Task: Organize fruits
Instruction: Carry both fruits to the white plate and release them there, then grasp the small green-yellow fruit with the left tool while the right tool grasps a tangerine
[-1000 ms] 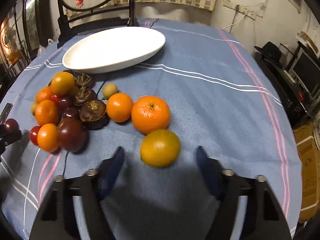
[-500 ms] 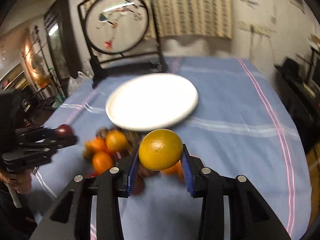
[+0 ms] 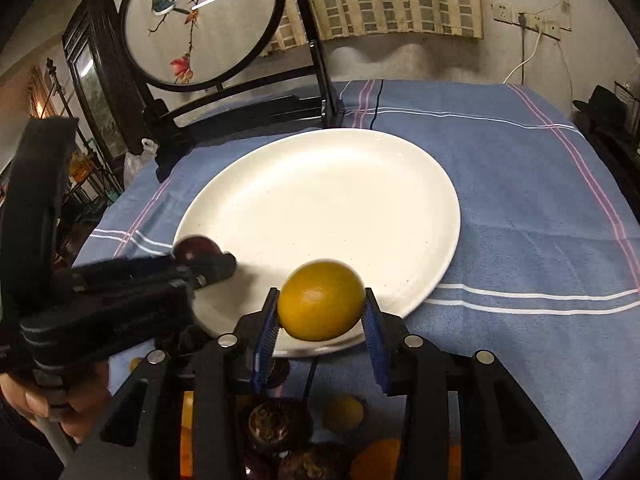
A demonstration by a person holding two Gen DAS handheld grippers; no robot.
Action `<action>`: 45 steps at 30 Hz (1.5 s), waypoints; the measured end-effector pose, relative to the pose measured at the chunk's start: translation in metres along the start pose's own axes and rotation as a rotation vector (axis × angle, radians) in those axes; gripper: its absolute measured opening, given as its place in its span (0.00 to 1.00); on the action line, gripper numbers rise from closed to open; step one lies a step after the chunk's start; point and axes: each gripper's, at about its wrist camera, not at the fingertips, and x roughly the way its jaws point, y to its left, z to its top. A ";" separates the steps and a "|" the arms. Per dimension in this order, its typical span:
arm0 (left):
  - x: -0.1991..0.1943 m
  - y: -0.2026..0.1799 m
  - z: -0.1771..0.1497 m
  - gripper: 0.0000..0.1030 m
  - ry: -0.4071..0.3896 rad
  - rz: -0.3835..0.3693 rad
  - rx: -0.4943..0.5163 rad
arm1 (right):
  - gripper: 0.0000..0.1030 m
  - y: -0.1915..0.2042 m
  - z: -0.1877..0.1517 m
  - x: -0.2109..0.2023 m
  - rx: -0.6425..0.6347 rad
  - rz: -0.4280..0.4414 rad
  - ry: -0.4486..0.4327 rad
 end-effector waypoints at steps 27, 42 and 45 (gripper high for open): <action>-0.087 0.048 -0.106 0.85 -0.122 0.054 0.017 | 0.73 0.001 -0.091 -0.079 -0.001 -0.028 -0.088; -0.064 0.034 -0.140 0.53 -0.021 0.075 0.111 | 0.74 -0.037 -0.127 -0.106 0.215 0.035 -0.125; -0.061 0.030 -0.140 0.31 -0.037 0.096 0.136 | 0.74 -0.030 -0.126 -0.106 0.175 0.011 -0.111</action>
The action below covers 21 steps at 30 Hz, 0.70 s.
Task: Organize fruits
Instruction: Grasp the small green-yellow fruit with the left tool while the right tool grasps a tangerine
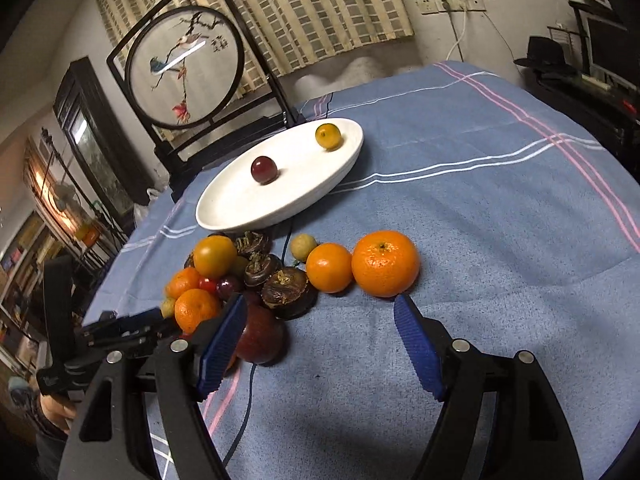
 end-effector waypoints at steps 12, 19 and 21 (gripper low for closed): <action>-0.002 -0.001 0.000 0.26 -0.005 -0.004 0.000 | 0.61 -0.003 0.023 0.041 -0.226 -0.301 0.190; -0.003 -0.002 0.000 0.26 0.000 0.004 0.013 | 0.43 0.001 0.035 0.064 -0.278 -0.279 0.209; -0.008 -0.004 0.000 0.26 -0.003 0.002 0.026 | 0.43 0.002 0.035 0.053 -0.257 -0.252 0.201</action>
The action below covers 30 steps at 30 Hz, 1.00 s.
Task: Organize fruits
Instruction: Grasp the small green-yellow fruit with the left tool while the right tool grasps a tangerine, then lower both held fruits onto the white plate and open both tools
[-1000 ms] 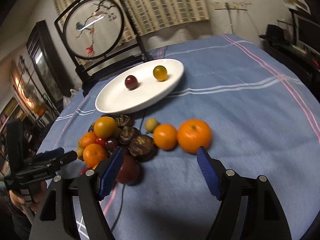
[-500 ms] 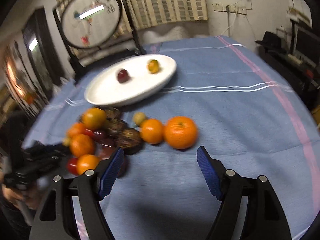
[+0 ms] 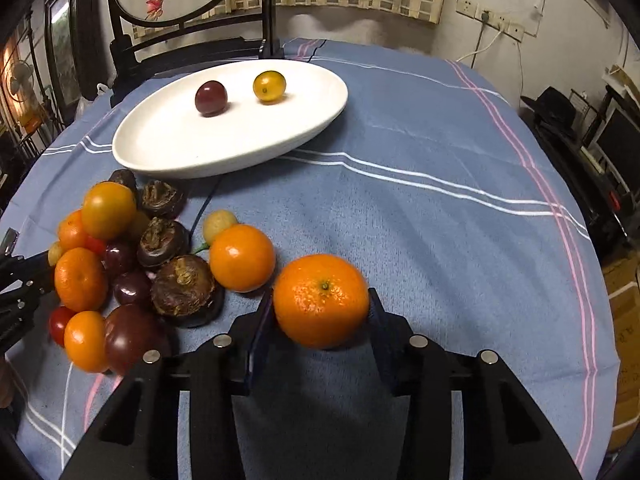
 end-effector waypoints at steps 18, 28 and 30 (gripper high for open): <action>0.010 -0.006 0.131 0.26 -0.114 0.001 -0.055 | 0.43 0.061 0.090 -0.011 0.000 0.178 -0.206; 0.070 -0.007 0.129 0.33 -0.018 -0.056 -0.086 | 0.46 0.051 0.086 0.038 0.074 0.244 -0.110; 0.067 -0.005 0.126 0.45 -0.045 -0.054 -0.089 | 0.48 0.052 0.084 0.036 0.074 0.249 -0.121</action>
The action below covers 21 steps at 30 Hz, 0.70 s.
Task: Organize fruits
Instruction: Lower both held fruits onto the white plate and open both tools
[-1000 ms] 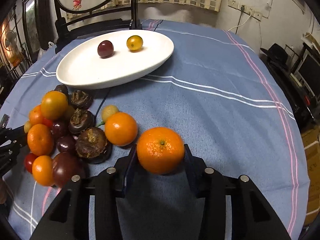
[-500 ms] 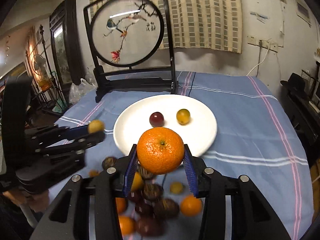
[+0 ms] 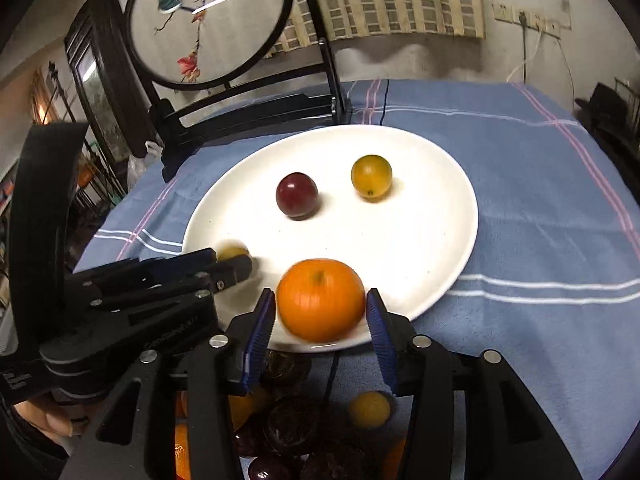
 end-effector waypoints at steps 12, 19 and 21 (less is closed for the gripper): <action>-0.046 0.019 -0.030 0.80 -0.078 0.099 -0.101 | 0.89 -0.001 -0.019 -0.038 -0.036 -0.002 -0.087; -0.060 0.030 -0.060 0.81 -0.070 0.134 -0.027 | 0.92 -0.005 -0.043 -0.055 -0.044 -0.044 -0.098; -0.062 0.034 -0.068 0.82 -0.055 0.118 -0.036 | 0.92 -0.007 -0.049 -0.059 -0.036 -0.045 -0.104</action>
